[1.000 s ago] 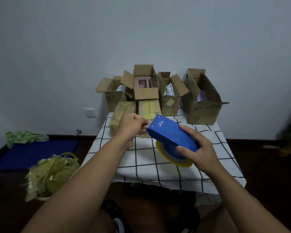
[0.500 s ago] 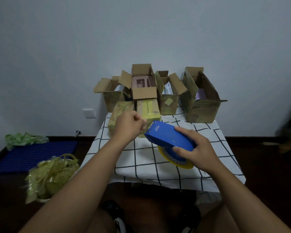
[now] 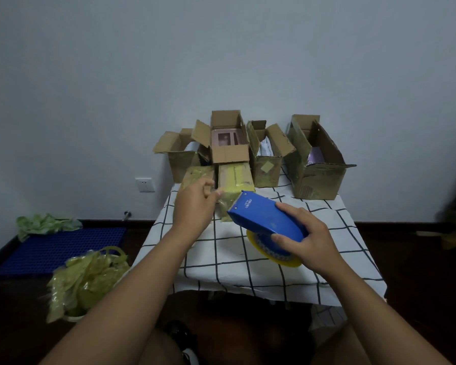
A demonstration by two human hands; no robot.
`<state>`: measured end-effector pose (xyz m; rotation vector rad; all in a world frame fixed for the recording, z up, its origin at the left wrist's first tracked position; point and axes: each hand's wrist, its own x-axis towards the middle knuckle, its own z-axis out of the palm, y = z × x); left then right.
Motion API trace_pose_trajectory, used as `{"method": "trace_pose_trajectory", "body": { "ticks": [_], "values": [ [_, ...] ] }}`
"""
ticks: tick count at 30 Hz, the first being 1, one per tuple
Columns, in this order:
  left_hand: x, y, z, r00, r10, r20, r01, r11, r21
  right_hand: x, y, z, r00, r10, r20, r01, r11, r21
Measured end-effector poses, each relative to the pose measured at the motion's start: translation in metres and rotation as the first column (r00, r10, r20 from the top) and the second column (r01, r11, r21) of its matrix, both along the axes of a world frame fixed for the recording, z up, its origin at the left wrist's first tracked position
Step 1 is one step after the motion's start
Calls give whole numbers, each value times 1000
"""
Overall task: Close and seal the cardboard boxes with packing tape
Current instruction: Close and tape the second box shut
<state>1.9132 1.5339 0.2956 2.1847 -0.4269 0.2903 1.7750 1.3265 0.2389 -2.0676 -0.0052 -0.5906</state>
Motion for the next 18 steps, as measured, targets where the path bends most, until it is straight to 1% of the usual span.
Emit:
{"method": "trace_pose_trajectory", "body": {
  "ticks": [3,5,7,9,12,15,18],
  "values": [
    [-2,6,0,983,0,183,-21,993,113,2,3,3,1000,-1,20,2,1000,-17],
    [-2,10,1,968,13,249,-56,984,168,2,5,5,999,-5,33,6,1000,-27],
    [-1,17,4,960,39,277,-85,984,155,2,5,6,999,-11,46,13,999,-39],
    [0,25,8,967,76,245,-106,988,113,0,4,8,999,-14,51,16,999,-44],
    [1,33,7,979,107,172,-124,988,91,-1,1,13,998,-15,62,18,999,-49],
    [6,35,0,989,114,90,-120,991,65,0,-2,18,998,-3,67,6,999,-53],
    [14,35,-10,994,101,46,-103,994,38,7,-5,28,997,13,81,-9,999,-43]
  ]
}}
